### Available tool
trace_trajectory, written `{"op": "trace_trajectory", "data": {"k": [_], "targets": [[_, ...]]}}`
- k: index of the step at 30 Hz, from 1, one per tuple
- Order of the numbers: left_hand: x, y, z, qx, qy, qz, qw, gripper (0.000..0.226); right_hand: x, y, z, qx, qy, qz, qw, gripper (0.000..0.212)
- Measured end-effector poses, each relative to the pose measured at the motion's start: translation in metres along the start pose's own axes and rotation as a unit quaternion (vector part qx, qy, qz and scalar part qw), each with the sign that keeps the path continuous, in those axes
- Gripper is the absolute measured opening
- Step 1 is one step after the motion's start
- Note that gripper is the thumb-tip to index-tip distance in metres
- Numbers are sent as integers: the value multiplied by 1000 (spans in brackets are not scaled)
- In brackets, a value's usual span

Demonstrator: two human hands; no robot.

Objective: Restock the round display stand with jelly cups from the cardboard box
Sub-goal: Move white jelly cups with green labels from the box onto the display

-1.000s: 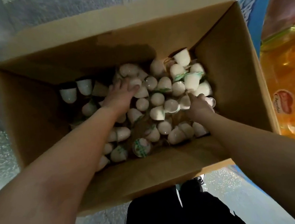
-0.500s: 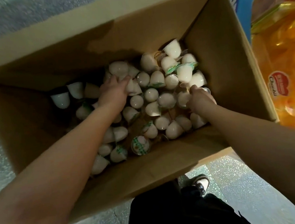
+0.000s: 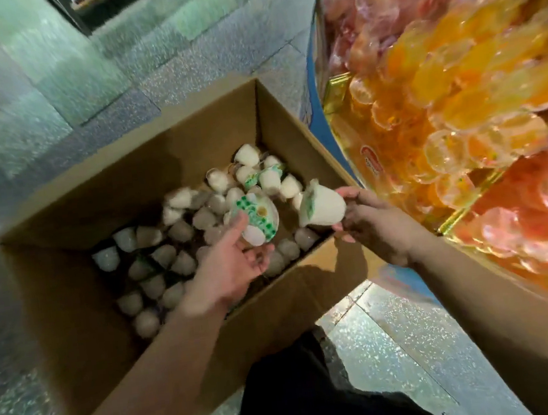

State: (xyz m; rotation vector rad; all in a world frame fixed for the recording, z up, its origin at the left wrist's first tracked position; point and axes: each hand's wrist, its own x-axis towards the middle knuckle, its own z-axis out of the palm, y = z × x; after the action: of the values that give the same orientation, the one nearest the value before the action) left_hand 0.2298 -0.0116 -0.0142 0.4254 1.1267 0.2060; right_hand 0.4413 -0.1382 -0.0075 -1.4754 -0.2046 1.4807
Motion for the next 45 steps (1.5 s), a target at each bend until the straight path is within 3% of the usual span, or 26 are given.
{"op": "trace_trajectory", "data": {"k": [4, 8, 11, 19, 22, 25, 29, 32, 36, 41, 45], "targets": [[-41, -47, 70, 29, -65, 8, 997, 57, -86, 14, -46, 138, -26, -27, 990, 56], [-82, -114, 140, 74, -115, 22, 990, 74, -172, 45, -96, 230, -19, -72, 970, 59], [-108, -162, 187, 64, -127, -26, 989, 68, -233, 74, -136, 244, 22, -111, 963, 59], [-185, -293, 306, 152, -213, -37, 965, 37, -387, 131, -225, 157, 179, -221, 946, 54], [-213, -334, 350, 174, -252, -29, 952, 35, -431, 141, -255, 99, 259, -226, 934, 60], [-236, -369, 389, 198, -298, -29, 933, 19, -466, 150, -285, 71, 348, -223, 908, 55], [-252, -412, 439, 225, -337, -43, 913, 15, -502, 157, -326, 48, 455, -219, 862, 72], [-246, -448, 479, 244, -360, -67, 898, 21, -525, 162, -371, 23, 516, -217, 828, 46], [-225, -482, 519, 257, -375, -73, 888, 37, -542, 161, -418, -63, 530, -198, 822, 48], [-192, -526, 593, 255, -380, -79, 886, 31, -549, 146, -509, 52, 518, -153, 840, 14], [-164, -555, 657, 266, -360, -90, 890, 27, -551, 131, -582, 76, 489, -109, 862, 13]]}}
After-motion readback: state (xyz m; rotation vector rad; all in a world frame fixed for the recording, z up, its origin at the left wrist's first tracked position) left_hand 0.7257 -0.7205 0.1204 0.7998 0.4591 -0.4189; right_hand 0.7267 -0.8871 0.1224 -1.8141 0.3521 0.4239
